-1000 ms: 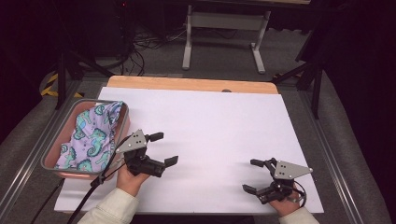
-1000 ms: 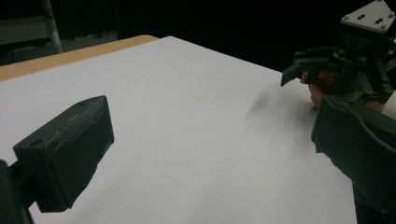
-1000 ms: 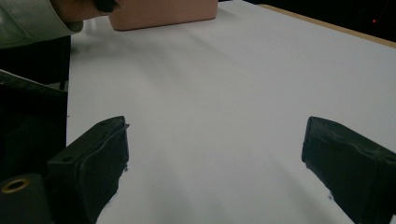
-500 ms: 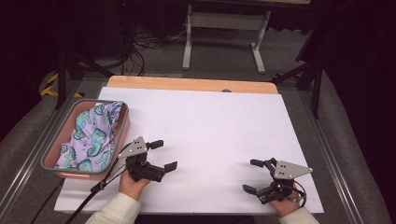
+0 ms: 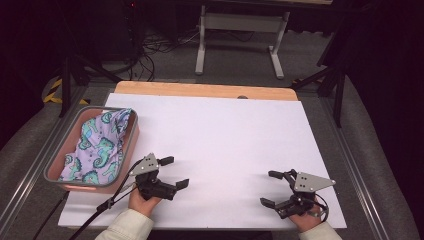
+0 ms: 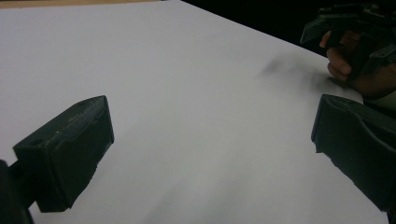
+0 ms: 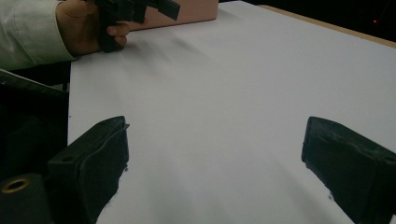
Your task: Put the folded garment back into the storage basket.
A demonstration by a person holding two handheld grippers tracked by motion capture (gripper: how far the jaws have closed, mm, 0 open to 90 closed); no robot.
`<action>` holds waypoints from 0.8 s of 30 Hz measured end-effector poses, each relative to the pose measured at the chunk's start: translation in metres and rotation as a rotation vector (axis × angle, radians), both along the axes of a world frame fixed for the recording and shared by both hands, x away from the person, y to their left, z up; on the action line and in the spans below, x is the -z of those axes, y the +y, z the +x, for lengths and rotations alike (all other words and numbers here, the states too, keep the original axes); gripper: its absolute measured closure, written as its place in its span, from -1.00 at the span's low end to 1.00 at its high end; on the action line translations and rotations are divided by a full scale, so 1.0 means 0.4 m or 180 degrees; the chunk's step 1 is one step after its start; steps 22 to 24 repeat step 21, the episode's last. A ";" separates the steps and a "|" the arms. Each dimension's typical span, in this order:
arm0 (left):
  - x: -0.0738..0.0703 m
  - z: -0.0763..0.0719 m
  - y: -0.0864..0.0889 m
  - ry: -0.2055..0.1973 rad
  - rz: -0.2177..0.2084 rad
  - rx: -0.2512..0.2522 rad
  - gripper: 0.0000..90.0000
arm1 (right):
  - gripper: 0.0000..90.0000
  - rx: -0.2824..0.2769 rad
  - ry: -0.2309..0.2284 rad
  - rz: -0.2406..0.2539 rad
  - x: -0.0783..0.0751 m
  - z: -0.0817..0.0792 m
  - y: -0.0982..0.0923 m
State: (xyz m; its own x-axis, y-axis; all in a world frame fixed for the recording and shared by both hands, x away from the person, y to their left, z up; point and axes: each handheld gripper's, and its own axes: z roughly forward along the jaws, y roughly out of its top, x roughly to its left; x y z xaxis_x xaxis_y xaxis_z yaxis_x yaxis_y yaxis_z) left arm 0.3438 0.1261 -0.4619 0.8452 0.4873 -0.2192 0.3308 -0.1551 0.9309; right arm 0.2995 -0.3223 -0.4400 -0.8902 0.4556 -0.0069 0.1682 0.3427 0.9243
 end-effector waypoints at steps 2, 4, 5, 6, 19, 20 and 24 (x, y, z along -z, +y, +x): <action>0.000 -0.001 -0.001 0.0003 -0.0004 0.0005 -1.00 | -0.83 -0.0004 0.0001 0.0004 0.000 0.000 0.000; 0.001 0.000 0.000 0.0014 -0.0015 0.0013 -1.00 | -0.83 -0.0002 0.0001 0.0005 0.000 0.000 0.000; 0.001 0.001 0.000 0.0018 -0.0017 0.0015 -1.00 | -0.83 -0.0002 0.0005 0.0006 0.000 0.001 0.000; 0.001 0.001 0.000 0.0019 -0.0020 0.0014 -1.00 | -0.83 -0.0001 0.0006 0.0010 0.000 0.001 -0.001; -0.001 0.008 0.005 0.0065 -0.0055 0.0054 -1.00 | -0.83 0.0018 0.0026 0.0018 0.001 0.003 -0.002; -0.002 0.007 0.007 0.0042 -0.0044 0.0057 -1.00 | -0.83 0.0019 0.0024 0.0010 0.000 0.003 -0.002; -0.003 0.005 0.006 0.0040 -0.0042 0.0047 -1.00 | -0.83 0.0019 0.0019 0.0010 0.000 0.002 -0.002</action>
